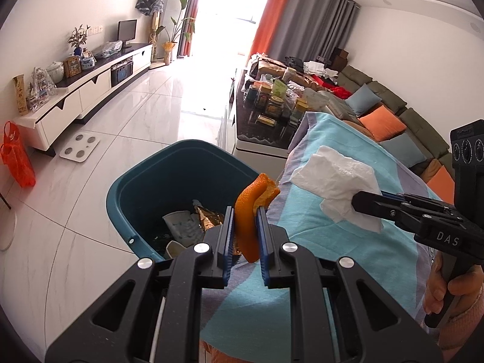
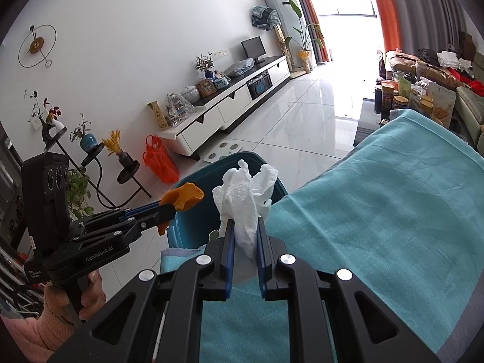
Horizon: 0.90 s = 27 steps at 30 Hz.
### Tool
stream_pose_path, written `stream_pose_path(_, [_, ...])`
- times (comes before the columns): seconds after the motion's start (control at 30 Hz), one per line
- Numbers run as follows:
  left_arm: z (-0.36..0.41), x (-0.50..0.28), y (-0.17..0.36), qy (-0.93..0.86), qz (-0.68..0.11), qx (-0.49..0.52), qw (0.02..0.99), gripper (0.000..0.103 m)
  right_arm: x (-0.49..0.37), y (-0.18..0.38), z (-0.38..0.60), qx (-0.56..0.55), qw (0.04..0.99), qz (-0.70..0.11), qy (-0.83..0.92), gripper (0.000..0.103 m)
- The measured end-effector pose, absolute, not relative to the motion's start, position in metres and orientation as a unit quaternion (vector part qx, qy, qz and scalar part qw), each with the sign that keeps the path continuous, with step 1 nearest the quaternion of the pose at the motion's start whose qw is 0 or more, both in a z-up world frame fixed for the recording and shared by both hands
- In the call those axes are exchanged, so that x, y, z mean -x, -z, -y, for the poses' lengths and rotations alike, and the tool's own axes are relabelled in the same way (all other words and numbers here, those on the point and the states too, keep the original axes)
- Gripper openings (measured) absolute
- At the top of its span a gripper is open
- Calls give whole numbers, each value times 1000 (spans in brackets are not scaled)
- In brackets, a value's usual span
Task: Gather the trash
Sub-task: 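Lower the orange peel and tissue over the bin opening with both tools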
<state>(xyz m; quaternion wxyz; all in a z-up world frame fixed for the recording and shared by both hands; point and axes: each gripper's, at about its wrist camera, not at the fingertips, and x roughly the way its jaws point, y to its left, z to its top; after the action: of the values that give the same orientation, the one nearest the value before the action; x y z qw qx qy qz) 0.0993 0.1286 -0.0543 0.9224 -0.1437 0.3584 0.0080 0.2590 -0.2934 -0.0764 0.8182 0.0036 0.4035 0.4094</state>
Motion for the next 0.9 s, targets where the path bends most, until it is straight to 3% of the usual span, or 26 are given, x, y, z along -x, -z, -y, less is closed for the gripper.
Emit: stream_pose_path(0.9, [-143,-104,62,-38,-361,150,920,15,-265,73,259,26,813,-405,-419,12])
